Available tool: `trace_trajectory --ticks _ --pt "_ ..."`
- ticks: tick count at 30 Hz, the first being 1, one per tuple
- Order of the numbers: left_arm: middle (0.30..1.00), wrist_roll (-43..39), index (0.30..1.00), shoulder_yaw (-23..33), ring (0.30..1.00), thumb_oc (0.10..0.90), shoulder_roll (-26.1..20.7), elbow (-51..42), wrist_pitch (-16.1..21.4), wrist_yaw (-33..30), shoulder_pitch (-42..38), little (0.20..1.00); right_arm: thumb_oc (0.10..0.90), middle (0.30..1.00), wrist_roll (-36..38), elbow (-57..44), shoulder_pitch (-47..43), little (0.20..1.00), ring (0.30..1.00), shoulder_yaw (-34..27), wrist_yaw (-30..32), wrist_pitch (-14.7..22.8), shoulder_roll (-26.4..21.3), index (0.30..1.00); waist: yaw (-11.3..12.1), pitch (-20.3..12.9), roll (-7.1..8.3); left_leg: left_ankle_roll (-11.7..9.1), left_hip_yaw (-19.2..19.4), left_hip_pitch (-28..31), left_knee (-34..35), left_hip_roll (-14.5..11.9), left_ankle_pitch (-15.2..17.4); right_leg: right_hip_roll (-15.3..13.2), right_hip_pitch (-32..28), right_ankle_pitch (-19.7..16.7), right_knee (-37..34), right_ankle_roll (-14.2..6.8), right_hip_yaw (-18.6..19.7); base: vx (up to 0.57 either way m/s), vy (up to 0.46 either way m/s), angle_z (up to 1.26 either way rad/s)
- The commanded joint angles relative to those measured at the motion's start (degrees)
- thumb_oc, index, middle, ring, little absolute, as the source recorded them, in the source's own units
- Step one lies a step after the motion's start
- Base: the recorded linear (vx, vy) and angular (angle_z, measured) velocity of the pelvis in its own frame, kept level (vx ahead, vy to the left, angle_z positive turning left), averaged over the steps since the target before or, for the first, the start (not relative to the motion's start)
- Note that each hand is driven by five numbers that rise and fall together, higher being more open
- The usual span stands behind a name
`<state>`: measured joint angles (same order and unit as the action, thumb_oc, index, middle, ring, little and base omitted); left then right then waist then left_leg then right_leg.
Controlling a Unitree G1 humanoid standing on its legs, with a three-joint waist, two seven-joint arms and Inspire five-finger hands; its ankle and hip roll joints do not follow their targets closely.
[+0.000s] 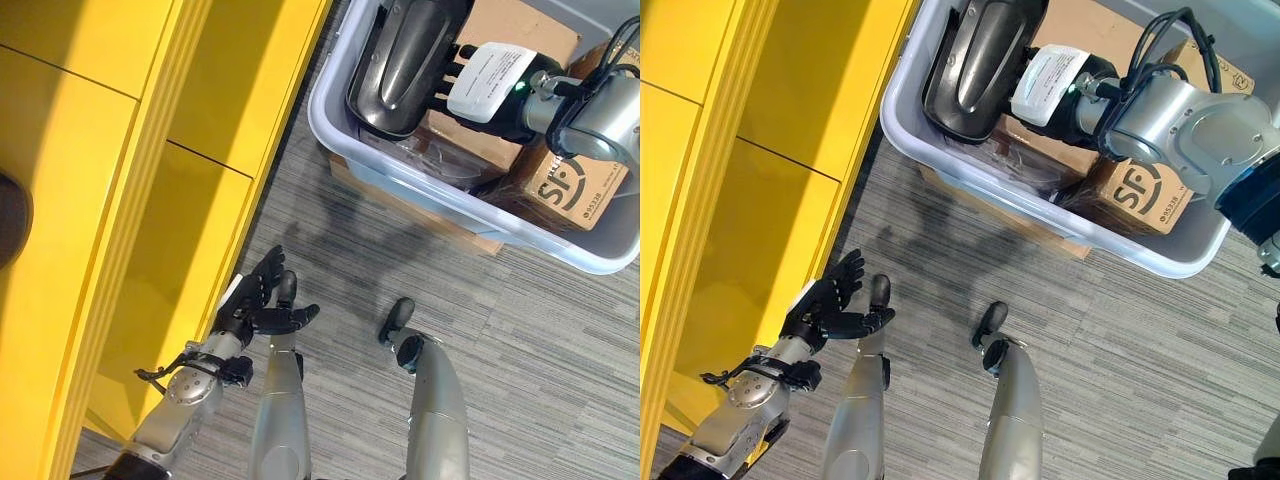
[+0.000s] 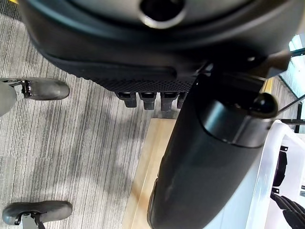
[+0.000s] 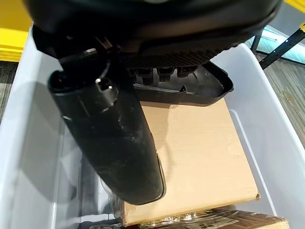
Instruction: Move parts from the plastic box to the shelf.
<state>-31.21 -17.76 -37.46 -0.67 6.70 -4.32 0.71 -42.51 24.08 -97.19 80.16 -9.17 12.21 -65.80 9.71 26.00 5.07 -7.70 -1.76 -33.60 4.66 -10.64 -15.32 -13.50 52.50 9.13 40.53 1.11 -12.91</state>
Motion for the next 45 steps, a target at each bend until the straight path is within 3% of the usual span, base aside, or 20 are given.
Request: trace_trajectory --ticks 1,4,5,24,25,34,35,40,45 --pt "1.000 0.4 1.000 0.1 1.000 0.900 -2.5 -4.8 4.5 0.4 0.2 1.000 0.900 1.000 3.0 -2.0 -5.5 1.000 1.000 0.1 3.2 -3.1 -2.9 1.000 -0.7 -1.1 1.00 -3.0 1.3 8.6 0.3 -1.7 2.6 2.3 -14.9 2.0 -9.8 -7.1 3.6 -0.01 0.013 -0.03" --pt "1.000 0.3 1.000 0.0 1.000 0.900 -2.0 -4.6 4.6 0.3 -0.2 1.000 0.900 1.000 4.8 -2.3 -5.8 1.000 1.000 0.1 3.9 -3.6 -3.2 1.000 -1.3 -1.0 0.89 -2.9 1.5 9.3 0.3 -1.7 2.6 2.5 -15.7 1.6 -10.6 -7.2 3.8 -0.05 0.016 -0.04" --pt "1.000 0.2 1.000 0.1 1.000 0.900 -1.8 -4.8 4.6 0.3 -0.2 1.000 0.900 1.000 5.3 -2.2 -5.9 1.000 1.000 0.1 4.0 -3.8 -3.3 1.000 -1.2 -0.7 0.48 -2.6 1.8 8.7 0.3 -2.0 1.3 2.7 -15.3 -0.2 -11.1 -6.7 3.4 -0.11 0.026 -0.06" --pt "1.000 0.3 1.000 -0.1 1.000 0.900 2.0 -3.9 4.3 -0.3 -1.3 1.000 0.900 1.000 11.2 1.0 -7.6 1.000 1.000 0.1 8.0 -8.1 -1.3 1.000 -4.2 -1.0 -2.99 -2.5 3.0 11.6 0.3 -2.1 1.8 3.8 -18.9 -2.8 -15.5 -6.8 4.2 -0.02 0.015 -0.05" --pt "1.000 1.8 1.000 9.9 1.000 0.900 19.9 11.9 -5.2 2.3 11.6 1.000 0.900 1.000 67.9 -8.8 89.9 1.000 1.000 -72.9 11.4 -9.2 48.1 1.000 -4.5 -19.5 -0.61 1.6 7.9 39.0 0.3 0.7 15.0 -5.1 -59.2 -14.7 -45.3 -13.9 -2.7 -0.01 0.020 -0.09" --pt "1.000 0.9 1.000 10.4 1.000 0.900 20.2 11.2 -5.1 2.6 12.6 1.000 0.900 1.000 64.8 -9.9 88.0 1.000 1.000 -71.8 10.9 -9.0 46.5 1.000 -4.5 -19.0 -0.89 1.5 7.9 39.4 -0.2 0.4 14.9 -4.8 -59.2 -14.2 -44.9 -13.7 -2.4 -0.01 -0.004 0.09" --pt "1.000 -0.4 1.000 10.2 1.000 0.900 18.8 10.4 -4.2 2.9 11.6 1.000 0.900 1.000 60.3 -11.3 82.1 1.000 1.000 -71.0 12.1 -7.7 42.6 1.000 -2.8 -16.2 0.15 2.3 5.6 33.1 -8.9 0.9 17.4 -6.2 -56.7 -13.9 -40.8 -13.7 -2.3 -0.20 0.005 -0.04" --pt "1.000 -0.5 1.000 8.6 1.000 0.900 17.0 10.3 -3.7 2.7 9.7 1.000 0.900 1.000 60.4 -11.7 80.4 1.000 1.000 -72.2 13.3 -7.5 41.7 1.000 -1.5 -14.6 0.51 3.4 2.6 27.3 -13.1 4.5 19.0 -9.1 -56.0 -16.5 -38.3 -14.5 -4.8 -0.09 0.069 0.38" --pt "1.000 -0.5 1.000 8.9 1.000 0.900 16.3 10.2 -3.5 2.2 9.0 1.000 0.900 1.000 59.1 -11.3 76.6 1.000 1.000 -70.9 13.9 -7.6 40.8 1.000 0.1 -14.6 1.11 4.0 1.8 25.7 -14.0 6.2 19.6 -10.2 -56.4 -17.8 -39.3 -14.7 -5.8 0.00 0.062 0.36"
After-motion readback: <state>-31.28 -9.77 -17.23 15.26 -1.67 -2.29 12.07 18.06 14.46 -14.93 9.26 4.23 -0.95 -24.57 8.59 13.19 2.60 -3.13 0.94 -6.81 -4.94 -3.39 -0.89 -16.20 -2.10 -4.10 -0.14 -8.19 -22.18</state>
